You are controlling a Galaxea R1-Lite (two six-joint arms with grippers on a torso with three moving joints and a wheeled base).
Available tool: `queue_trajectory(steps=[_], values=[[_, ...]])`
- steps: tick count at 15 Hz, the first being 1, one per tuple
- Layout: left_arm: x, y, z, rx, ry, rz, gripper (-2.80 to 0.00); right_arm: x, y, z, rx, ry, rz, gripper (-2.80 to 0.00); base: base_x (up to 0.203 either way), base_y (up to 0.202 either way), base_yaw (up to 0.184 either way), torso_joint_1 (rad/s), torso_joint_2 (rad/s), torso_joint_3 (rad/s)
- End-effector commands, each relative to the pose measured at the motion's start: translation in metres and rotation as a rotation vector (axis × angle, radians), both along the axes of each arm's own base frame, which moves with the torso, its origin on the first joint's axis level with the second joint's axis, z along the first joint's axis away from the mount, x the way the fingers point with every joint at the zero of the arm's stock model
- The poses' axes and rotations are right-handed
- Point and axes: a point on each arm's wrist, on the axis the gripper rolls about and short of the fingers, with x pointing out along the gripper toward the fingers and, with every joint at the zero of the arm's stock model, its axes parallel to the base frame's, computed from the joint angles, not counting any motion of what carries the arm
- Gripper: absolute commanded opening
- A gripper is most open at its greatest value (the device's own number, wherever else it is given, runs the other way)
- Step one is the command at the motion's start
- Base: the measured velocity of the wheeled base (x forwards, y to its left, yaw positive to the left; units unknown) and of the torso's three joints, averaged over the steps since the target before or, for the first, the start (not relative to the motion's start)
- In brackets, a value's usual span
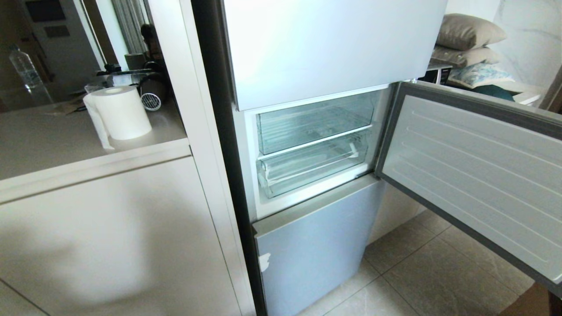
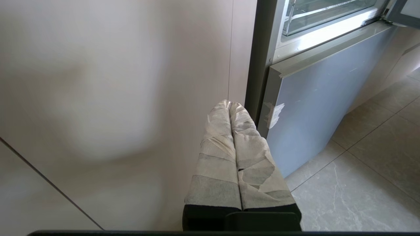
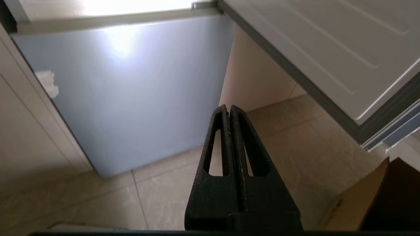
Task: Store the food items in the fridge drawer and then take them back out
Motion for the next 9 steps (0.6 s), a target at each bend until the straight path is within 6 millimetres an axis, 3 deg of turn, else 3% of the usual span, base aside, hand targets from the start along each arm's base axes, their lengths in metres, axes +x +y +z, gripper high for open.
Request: queue_trajectory(steps=[1,7,9], values=[[0.0,0.0,0.0,0.0,0.0,0.0,-2.8,-0.001,0.0,-0.001,0.006,-0.016,-0.004,-2.8,0.0,0.0,0.0,0.0,0.0,0.0],[0.0,0.0,0.0,0.073,-0.008,-0.006,-2.8,-0.001,0.0,-0.001,0.072,-0.017,-0.016,-2.8,0.0,0.0,0.0,0.0,0.0,0.0],[-0.005,-0.001,0.022,0.095,-0.105,-0.042,-2.8,-0.001,0.0,-0.001,0.084,-0.017,-0.025,-2.8,0.0,0.0,0.0,0.0,0.0,0.0]])
